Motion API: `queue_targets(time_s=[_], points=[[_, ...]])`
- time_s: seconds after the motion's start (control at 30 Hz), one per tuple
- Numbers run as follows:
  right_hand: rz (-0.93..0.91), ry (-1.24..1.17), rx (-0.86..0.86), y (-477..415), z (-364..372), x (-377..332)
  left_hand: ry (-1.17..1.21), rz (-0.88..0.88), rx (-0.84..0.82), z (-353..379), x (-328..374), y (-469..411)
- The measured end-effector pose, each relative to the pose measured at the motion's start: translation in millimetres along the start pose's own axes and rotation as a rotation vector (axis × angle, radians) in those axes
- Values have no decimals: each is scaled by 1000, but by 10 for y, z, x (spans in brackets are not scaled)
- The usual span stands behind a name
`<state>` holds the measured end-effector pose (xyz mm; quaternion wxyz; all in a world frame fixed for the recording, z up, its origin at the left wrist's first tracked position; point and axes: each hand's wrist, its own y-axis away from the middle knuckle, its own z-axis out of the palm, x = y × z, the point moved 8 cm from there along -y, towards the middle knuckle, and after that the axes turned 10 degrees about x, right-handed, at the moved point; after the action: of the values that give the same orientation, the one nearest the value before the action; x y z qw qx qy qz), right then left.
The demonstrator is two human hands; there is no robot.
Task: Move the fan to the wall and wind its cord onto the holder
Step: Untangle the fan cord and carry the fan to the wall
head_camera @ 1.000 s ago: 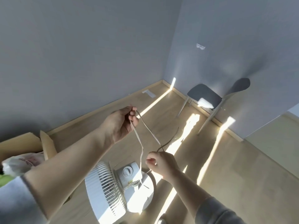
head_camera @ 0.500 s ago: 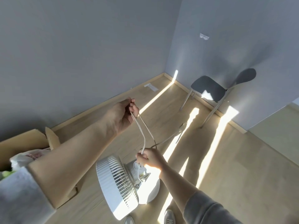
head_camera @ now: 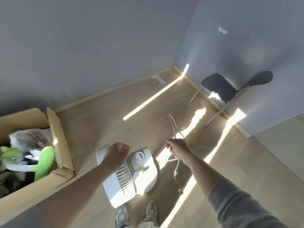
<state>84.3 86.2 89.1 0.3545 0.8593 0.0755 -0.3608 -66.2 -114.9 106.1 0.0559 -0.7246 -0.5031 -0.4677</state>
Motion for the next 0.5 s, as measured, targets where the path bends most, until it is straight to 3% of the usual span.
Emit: queue_targets(time_s=[0.3, 0.5], points=[[47, 263, -94, -331, 568, 497, -137, -20, 235, -83, -411, 190], [90, 250, -169, -336, 902, 485, -178, -61, 312, -270, -696, 316]])
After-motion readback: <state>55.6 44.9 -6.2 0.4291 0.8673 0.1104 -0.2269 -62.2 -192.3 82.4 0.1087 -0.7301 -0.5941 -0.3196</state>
